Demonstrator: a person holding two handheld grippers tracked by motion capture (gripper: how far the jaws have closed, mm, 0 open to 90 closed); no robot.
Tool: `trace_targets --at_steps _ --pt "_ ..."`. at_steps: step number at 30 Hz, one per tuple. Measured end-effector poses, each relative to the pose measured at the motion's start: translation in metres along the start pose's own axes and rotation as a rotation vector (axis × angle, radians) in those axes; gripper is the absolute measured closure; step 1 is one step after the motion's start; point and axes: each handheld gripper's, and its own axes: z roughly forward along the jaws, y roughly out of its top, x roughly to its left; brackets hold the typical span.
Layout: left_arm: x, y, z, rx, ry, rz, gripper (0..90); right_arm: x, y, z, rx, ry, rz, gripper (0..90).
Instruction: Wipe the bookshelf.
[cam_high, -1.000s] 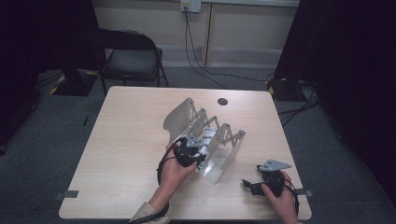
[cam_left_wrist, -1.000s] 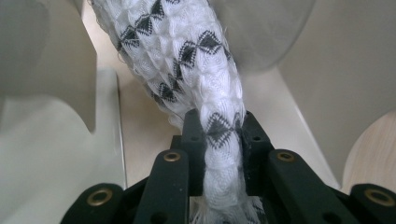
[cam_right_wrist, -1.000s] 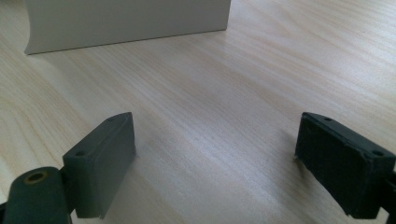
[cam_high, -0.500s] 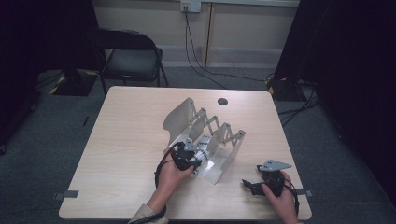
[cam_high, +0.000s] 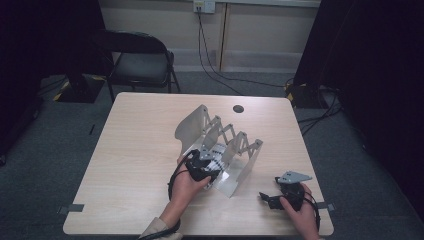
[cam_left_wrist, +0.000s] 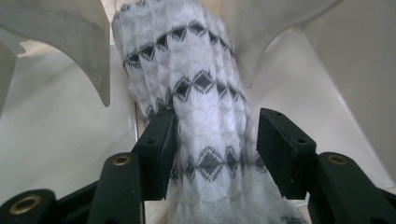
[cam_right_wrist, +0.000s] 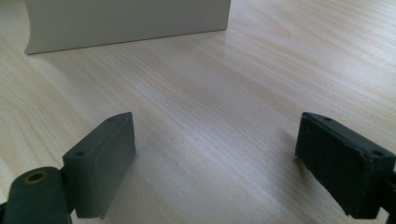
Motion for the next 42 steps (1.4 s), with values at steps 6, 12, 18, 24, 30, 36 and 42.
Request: trace_targets --at_steps 6,12,18,24,30,36,42 --pt "0.001 -0.004 -0.001 0.033 -0.009 0.000 71.9 0.000 0.000 0.000 0.000 0.000 0.000 11.4" --pt "0.004 -0.004 -0.008 0.017 -0.023 -0.047 76.4 0.000 0.000 0.000 0.000 0.000 0.000 11.4" --pt "0.008 0.013 -0.034 -0.065 -0.027 -0.052 76.4 0.000 0.000 0.000 0.000 0.000 0.000 11.4" --pt "0.005 0.042 -0.062 -0.164 -0.031 -0.012 76.5 0.000 0.000 0.000 0.000 0.000 -0.001 11.4" --pt "-0.001 0.048 -0.057 -0.164 -0.047 0.012 76.5 0.000 0.000 0.000 0.000 0.000 -0.001 11.4" --pt "0.000 0.037 -0.043 -0.120 -0.051 0.005 76.5 0.000 0.000 0.000 0.000 0.000 0.000 11.4" --pt "-0.002 0.022 -0.028 -0.082 -0.070 -0.002 76.4 0.000 0.000 0.000 0.000 0.000 -0.001 11.4"
